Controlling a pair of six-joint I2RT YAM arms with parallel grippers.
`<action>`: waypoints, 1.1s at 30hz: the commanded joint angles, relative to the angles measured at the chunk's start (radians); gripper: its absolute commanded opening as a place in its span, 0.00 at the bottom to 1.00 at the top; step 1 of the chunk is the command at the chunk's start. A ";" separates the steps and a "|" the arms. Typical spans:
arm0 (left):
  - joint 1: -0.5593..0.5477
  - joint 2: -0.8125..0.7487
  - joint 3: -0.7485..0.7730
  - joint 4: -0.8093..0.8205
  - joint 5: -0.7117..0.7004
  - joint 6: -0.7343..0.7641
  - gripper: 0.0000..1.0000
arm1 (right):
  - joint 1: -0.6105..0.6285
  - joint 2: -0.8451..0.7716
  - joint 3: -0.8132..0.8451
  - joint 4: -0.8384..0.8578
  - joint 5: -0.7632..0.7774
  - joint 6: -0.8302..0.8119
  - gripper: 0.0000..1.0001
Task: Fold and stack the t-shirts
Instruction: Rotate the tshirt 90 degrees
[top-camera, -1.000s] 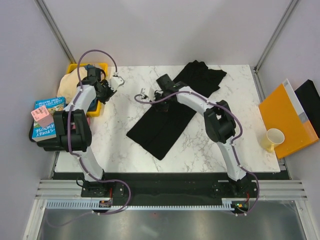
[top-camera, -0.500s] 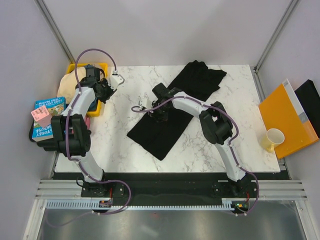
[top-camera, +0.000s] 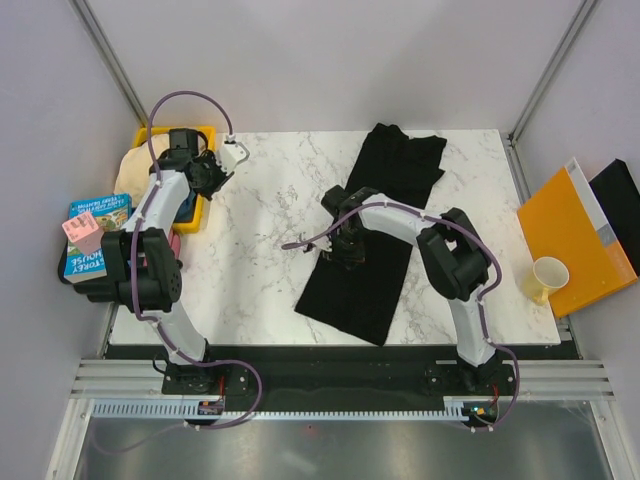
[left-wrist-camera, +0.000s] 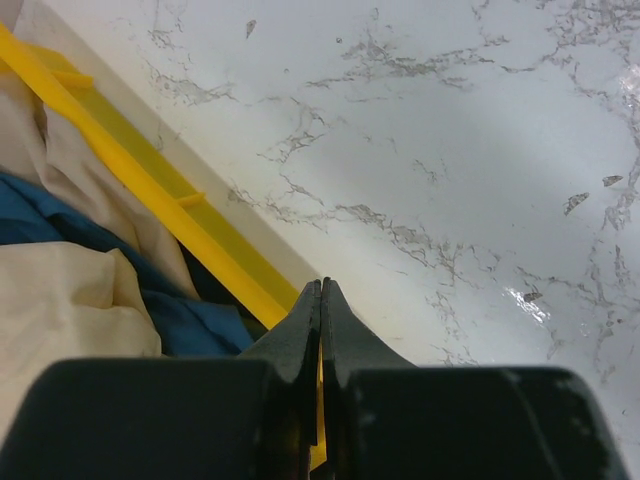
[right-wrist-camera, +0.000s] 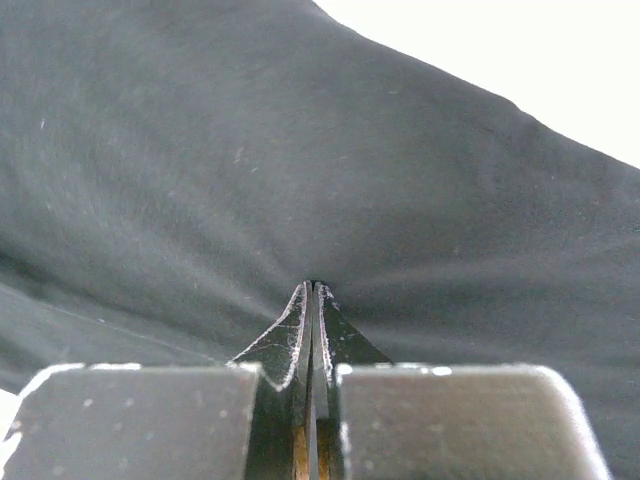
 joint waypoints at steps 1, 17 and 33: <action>-0.013 0.019 0.054 0.025 0.042 0.056 0.02 | 0.000 -0.094 -0.079 -0.201 0.007 -0.057 0.00; -0.096 0.056 0.127 0.026 0.060 0.105 0.02 | -0.193 -0.031 0.358 0.068 0.241 0.185 0.00; -0.116 0.013 0.078 0.028 0.044 0.141 0.02 | -0.337 0.366 0.613 0.455 0.640 0.318 0.00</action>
